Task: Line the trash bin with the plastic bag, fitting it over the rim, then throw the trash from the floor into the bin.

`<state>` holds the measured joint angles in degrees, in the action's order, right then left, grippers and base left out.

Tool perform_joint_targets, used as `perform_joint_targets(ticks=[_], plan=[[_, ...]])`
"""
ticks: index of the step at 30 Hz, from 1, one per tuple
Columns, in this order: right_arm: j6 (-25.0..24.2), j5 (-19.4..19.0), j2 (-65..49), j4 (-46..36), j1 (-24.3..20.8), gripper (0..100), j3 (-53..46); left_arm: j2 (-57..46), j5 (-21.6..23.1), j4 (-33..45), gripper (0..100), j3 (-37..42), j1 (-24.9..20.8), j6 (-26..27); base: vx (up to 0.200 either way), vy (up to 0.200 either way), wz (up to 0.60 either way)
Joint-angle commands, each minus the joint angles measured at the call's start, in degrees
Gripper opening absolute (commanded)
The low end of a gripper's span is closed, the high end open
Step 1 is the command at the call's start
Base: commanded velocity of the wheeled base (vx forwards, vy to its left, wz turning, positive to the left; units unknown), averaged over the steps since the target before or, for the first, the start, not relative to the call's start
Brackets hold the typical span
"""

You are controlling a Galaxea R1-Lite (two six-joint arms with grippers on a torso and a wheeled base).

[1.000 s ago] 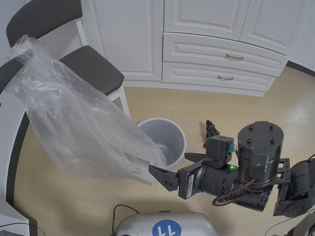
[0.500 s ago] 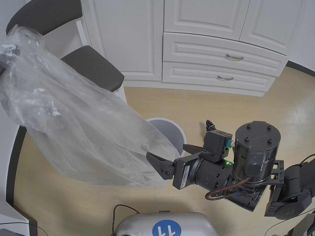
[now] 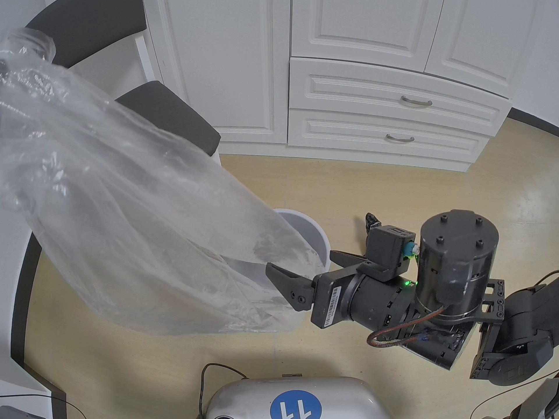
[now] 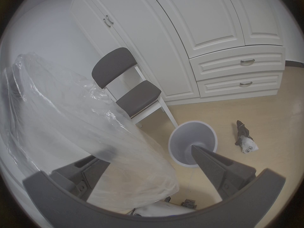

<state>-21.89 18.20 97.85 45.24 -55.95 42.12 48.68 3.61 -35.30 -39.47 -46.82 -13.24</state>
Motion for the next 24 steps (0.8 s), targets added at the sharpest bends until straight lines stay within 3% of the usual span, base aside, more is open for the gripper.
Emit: perform_joint_targets(ticks=[1,10,24], plan=[[-0.1,0.0,0.2,0.0,0.0,100,0.1,-0.6,0.0,-0.1,0,-0.3,0.0,0.1,0.000,0.000,0.00],[-0.3,-0.3,0.8,0.1,-0.2,100,-0.1,-1.3,-0.1,-6.6,0,0.1,0.0,-0.1,0.000,0.000,0.00],[-1.4,-1.0,1.9,0.3,-1.5,100,0.0,-1.1,0.0,-6.8,0,0.1,0.0,-0.1,0.000,0.000,0.00]])
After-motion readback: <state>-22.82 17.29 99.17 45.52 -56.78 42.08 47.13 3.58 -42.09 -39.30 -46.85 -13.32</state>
